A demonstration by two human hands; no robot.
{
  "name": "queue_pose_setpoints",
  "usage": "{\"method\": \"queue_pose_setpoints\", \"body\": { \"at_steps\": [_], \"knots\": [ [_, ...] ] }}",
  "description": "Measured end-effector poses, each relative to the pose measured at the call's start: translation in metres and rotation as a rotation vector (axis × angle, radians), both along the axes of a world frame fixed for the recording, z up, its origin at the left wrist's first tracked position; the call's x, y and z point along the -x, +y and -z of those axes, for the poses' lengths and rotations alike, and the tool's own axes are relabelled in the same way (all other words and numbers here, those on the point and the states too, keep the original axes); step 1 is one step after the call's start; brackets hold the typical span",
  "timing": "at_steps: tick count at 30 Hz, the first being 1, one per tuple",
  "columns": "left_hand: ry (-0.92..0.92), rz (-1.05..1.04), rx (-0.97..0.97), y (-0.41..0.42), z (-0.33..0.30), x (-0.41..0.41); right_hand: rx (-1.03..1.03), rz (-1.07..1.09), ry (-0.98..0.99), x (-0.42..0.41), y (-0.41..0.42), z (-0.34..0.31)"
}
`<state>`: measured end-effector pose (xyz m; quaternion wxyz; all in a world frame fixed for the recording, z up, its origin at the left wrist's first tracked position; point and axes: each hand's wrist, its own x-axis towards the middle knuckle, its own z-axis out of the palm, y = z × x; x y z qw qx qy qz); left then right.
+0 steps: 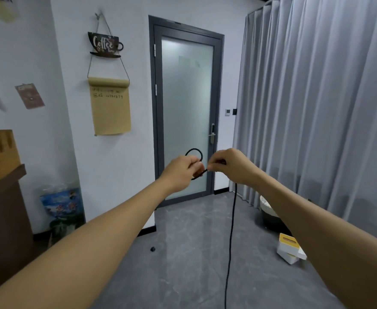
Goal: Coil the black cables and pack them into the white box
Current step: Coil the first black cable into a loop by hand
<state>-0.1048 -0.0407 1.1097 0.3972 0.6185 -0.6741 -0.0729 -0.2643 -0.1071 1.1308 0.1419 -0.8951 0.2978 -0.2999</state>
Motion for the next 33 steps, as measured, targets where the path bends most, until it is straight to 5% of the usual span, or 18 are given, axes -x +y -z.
{"method": "queue_pose_setpoints", "body": {
  "at_steps": [8, 15, 18, 26, 29, 33],
  "knots": [
    [0.454, 0.394, -0.374, 0.018, -0.021, 0.011, -0.157, -0.124, -0.329, 0.015, 0.007, -0.008],
    [0.890, 0.691, -0.621, 0.023, -0.026, 0.005, -0.367, -0.329, -0.169, 0.023, 0.022, -0.004],
    [0.850, 0.579, -0.533, 0.021, -0.020, 0.005, -0.241, -0.204, -0.104, 0.018, 0.022, -0.005],
    [0.111, -0.036, -0.155, 0.018, -0.025, 0.013, -0.184, -0.003, -0.145, -0.004, 0.014, 0.001],
    [0.212, -0.083, -0.094, 0.015, -0.023, 0.015, -0.177, 0.018, -0.185, -0.008, 0.016, -0.002],
    [0.650, 0.055, -0.059, 0.017, -0.018, 0.020, -0.211, 0.008, -0.325, -0.011, 0.015, -0.004]
  ]
}}
